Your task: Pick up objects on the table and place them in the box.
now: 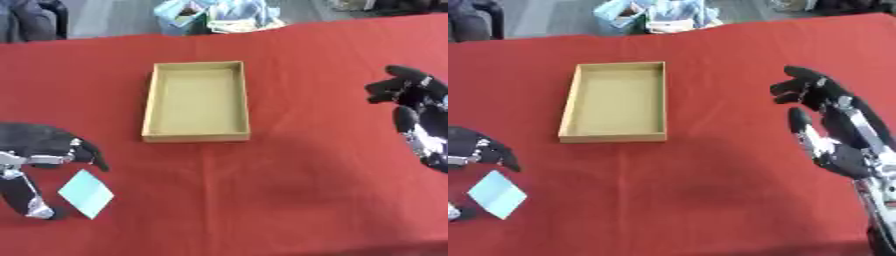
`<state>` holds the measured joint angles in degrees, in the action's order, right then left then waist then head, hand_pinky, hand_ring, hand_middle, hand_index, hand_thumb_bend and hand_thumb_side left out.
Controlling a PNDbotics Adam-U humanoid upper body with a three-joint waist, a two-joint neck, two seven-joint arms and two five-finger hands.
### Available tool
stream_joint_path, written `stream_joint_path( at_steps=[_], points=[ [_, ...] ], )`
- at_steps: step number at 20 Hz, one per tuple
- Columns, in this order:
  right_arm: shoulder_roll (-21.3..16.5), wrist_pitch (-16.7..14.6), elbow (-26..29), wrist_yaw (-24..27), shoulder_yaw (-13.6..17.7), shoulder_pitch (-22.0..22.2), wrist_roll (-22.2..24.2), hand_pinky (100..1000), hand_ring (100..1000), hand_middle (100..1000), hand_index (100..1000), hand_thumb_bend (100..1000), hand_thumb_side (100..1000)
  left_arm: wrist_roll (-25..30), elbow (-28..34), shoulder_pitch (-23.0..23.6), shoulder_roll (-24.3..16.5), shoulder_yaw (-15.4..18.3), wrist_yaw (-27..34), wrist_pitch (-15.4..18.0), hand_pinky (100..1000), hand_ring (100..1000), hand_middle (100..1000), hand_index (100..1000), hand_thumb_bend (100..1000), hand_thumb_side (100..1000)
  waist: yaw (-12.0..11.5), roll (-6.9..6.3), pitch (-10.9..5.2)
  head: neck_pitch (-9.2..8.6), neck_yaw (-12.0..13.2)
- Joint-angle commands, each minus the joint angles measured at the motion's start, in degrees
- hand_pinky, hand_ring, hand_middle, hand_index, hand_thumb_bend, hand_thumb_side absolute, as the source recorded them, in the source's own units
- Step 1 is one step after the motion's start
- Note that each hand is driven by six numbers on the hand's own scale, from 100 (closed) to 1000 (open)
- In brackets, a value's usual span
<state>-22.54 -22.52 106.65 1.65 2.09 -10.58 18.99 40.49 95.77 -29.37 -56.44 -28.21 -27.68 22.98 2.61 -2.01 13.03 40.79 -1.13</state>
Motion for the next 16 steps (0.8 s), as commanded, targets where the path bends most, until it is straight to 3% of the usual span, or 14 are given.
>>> stream_joint_path(
  at_steps=[1,5,11,16],
  points=[
    [-1.4,0.0,0.4,0.1,0.3,-0.4,0.0,735,811,688,931,100,550,11.5,0.0,-1.2,-0.7,1.2,0.5,11.1,742,682,619,763,229,100,0.1,0.03,-0.77,-0.12,0.1],
    [-1.3,0.0,0.4,0.1,0.4,-0.4,-0.1,735,811,687,931,100,550,11.5,0.1,-2.0,-0.3,2.2,4.1,9.5,703,605,526,686,120,100,0.0,0.00,-0.84,-0.14,0.0],
    [-1.3,0.1,0.3,0.1,0.4,-0.2,-0.1,735,810,687,931,100,550,10.6,2.1,-8.0,1.8,6.5,8.2,6.3,710,610,526,687,175,100,-0.2,0.04,-1.09,-0.05,-0.2],
    [-1.1,0.1,0.3,0.3,0.3,-0.2,0.0,735,810,687,931,100,551,8.6,-3.9,-16.2,9.3,6.4,4.0,5.3,713,616,530,690,189,100,-0.1,0.18,-1.21,0.01,-0.3]
  ],
)
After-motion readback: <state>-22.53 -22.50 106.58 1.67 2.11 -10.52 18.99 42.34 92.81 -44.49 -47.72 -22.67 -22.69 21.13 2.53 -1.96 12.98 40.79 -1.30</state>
